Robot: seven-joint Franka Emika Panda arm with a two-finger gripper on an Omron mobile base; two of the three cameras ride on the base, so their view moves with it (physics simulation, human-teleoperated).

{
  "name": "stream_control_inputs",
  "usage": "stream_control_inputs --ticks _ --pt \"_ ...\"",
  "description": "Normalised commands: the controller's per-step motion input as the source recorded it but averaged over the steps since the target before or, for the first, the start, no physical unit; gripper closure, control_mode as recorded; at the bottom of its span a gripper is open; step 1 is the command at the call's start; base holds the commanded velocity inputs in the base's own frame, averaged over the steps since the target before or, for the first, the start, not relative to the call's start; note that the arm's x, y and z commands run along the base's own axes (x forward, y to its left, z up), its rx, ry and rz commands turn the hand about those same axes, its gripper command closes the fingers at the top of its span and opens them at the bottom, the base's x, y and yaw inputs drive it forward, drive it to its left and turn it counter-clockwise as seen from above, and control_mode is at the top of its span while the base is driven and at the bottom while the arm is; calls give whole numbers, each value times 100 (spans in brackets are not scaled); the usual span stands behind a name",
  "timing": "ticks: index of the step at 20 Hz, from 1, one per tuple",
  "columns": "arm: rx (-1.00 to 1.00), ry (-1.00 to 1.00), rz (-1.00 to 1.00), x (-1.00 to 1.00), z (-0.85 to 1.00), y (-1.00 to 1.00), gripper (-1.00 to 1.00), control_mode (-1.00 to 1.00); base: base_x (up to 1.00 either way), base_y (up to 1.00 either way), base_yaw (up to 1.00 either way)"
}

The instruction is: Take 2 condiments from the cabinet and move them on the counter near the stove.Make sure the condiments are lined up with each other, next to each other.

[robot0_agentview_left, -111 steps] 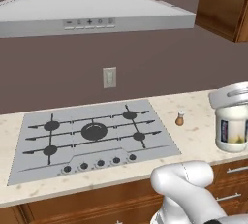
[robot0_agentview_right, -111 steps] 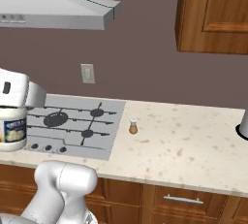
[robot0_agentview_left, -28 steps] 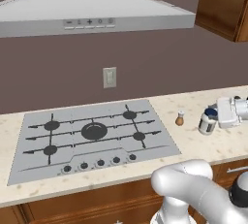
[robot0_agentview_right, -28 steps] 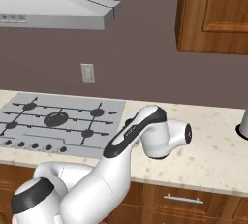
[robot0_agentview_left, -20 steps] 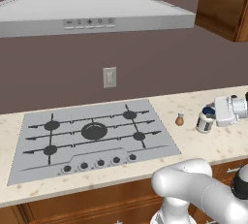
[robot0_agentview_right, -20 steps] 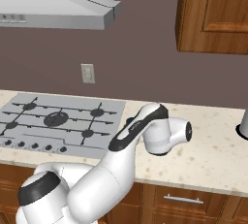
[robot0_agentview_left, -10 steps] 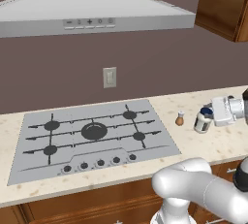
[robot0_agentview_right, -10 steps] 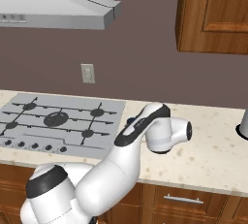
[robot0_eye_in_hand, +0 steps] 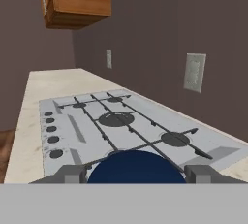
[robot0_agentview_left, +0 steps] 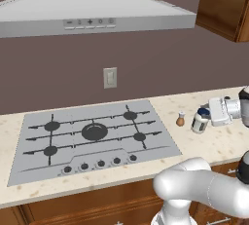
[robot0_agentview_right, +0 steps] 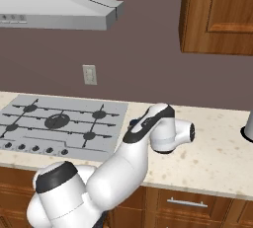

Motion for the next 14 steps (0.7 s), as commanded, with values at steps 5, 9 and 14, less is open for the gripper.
stream_control_inputs --ticks 5,9,14 --pt "0 0 1 13 -10 0 100 -100 0 0 0" --pt "0 0 1 15 -12 0 100 -100 0 0 0" --pt "0 0 1 11 -12 0 100 -100 0 0 0"
